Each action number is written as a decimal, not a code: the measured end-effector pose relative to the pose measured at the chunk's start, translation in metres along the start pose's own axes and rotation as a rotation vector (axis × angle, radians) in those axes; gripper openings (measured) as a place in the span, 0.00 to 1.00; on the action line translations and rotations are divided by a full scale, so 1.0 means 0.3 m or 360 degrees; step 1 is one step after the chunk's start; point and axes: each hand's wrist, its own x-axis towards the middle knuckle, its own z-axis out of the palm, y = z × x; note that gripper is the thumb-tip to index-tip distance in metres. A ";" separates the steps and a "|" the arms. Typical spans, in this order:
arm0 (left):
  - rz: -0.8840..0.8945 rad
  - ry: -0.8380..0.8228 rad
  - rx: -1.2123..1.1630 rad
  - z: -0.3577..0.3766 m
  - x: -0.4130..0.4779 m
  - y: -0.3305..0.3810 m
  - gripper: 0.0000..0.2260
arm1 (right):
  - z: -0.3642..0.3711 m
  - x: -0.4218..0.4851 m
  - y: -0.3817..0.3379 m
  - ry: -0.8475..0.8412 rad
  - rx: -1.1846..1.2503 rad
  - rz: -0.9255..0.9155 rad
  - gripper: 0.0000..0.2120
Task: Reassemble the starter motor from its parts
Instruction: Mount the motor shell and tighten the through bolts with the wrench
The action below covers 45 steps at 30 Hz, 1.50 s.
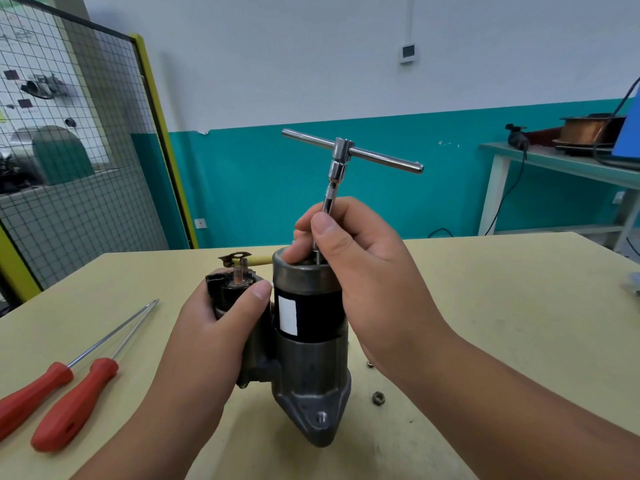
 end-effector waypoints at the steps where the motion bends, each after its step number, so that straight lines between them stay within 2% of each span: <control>1: 0.0005 0.0001 -0.0001 0.000 -0.001 0.002 0.21 | 0.001 0.000 0.000 0.0001 -0.0001 0.0000 0.10; 45: -0.0009 0.0015 0.0038 0.000 0.006 -0.001 0.20 | -0.004 0.002 0.005 -0.0021 0.0022 0.0015 0.08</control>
